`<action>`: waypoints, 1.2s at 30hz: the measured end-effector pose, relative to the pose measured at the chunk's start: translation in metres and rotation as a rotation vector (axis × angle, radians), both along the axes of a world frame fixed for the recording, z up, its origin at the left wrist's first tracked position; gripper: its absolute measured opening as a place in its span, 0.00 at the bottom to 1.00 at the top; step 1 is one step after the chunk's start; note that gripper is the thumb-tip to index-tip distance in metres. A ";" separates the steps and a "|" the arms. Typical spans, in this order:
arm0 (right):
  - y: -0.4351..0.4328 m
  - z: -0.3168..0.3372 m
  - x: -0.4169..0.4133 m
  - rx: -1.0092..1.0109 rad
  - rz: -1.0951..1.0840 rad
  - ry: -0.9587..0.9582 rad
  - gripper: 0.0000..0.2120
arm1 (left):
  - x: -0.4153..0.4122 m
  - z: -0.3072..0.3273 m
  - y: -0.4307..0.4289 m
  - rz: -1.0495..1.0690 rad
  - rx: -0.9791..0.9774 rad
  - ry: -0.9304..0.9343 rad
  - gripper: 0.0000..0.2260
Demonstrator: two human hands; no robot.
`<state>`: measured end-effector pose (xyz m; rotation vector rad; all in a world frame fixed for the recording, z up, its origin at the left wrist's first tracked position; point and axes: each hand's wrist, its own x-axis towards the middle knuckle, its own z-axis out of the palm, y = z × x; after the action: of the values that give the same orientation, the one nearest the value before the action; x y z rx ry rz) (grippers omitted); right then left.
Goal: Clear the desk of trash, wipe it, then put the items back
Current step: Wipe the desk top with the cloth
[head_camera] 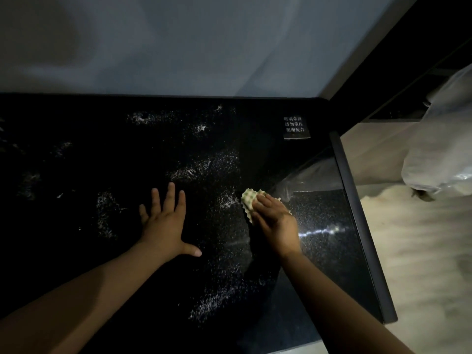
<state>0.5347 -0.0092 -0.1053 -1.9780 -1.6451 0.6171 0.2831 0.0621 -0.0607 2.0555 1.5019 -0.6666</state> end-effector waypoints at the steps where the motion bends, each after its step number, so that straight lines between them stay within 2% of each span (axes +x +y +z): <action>1: -0.005 0.000 -0.002 -0.006 -0.006 0.003 0.14 | 0.000 0.000 0.000 -0.002 0.002 0.002 0.64; 20: -0.084 -0.001 -0.025 -0.010 -0.054 0.011 0.16 | 0.005 0.000 0.004 -0.015 0.006 0.009 0.65; 24: -0.107 -0.002 -0.029 0.011 -0.055 0.029 0.17 | 0.003 0.003 -0.003 -0.010 0.023 -0.017 0.61; 27: -0.123 -0.004 -0.031 0.019 -0.045 0.029 0.17 | 0.000 0.006 -0.025 -0.071 0.070 -0.045 0.55; 29: -0.133 -0.006 -0.032 0.019 -0.042 0.038 0.17 | -0.006 0.008 -0.049 -0.099 0.052 -0.072 0.54; 36: -0.163 -0.009 -0.037 0.011 -0.022 0.037 0.17 | -0.031 0.006 -0.120 -0.135 -0.019 -0.021 0.63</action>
<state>0.4974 -0.1720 -0.1140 -1.9627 -1.5994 0.6315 0.2516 -0.0581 -0.0544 2.1573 1.3492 -0.7049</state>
